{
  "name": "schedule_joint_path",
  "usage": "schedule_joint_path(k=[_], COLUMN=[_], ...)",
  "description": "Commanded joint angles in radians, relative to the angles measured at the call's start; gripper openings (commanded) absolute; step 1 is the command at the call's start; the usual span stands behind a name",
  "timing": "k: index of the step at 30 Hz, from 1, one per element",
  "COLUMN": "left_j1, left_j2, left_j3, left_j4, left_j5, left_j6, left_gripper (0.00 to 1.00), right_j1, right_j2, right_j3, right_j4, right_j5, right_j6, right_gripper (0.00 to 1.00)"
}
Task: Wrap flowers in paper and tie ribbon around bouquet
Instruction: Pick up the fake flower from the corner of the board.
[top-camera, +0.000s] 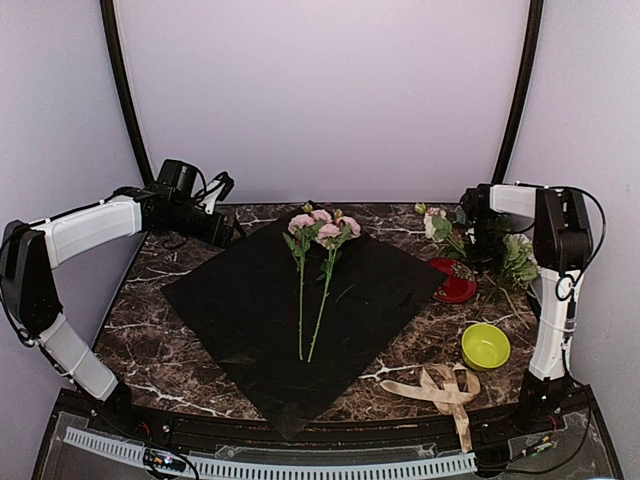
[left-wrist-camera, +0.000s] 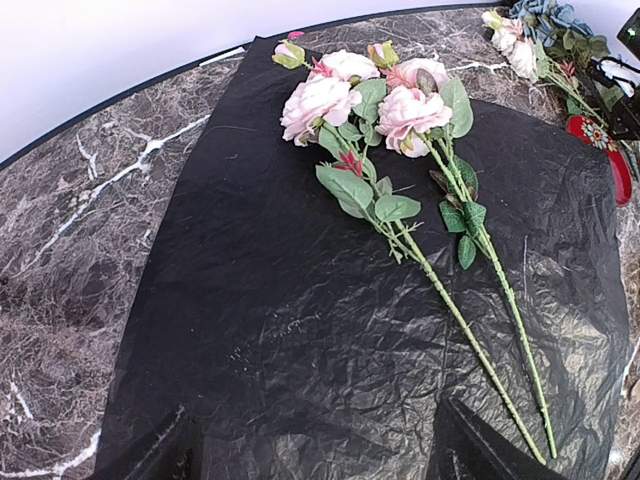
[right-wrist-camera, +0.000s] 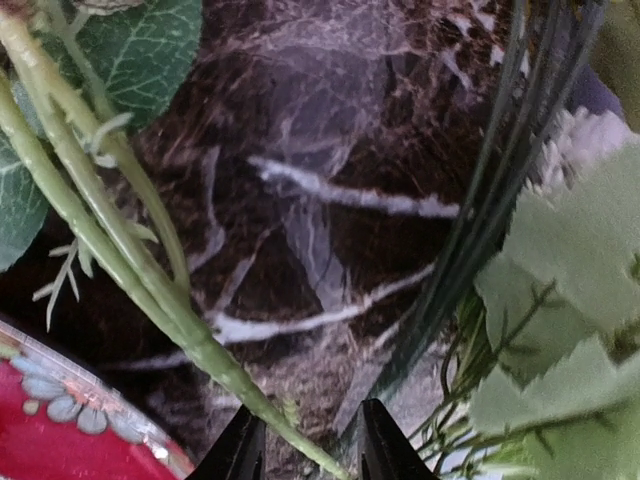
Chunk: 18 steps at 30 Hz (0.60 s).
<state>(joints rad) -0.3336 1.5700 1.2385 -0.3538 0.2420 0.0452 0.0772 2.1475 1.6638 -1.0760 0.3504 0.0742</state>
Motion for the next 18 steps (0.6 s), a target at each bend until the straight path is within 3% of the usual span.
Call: schedule_joint_path(k=[1, 13, 18], left_j1=[0.006, 0.007, 0.006], left_j2=[-0.012, -0.010, -0.009], left_j3=[-0.008, -0.008, -0.008], left_j4=[-0.022, -0.022, -0.020], left_j5=[-0.010, -0.010, -0.007], left_j6=[0.020, 0.024, 0.024], left_gripper=[0.82, 0.82, 0.82], right_j1=[-0.010, -0.011, -0.008], right_j2=[0.030, -0.045, -0.134], right_j3=[-0.022, -0.061, -0.078], right_j4=[0.067, 0.145, 0.201], right_j5=[-0.033, 0.056, 0.170], right_j6=[-0.038, -0.094, -0.094], right_gripper=[0.28, 0.00, 0.00])
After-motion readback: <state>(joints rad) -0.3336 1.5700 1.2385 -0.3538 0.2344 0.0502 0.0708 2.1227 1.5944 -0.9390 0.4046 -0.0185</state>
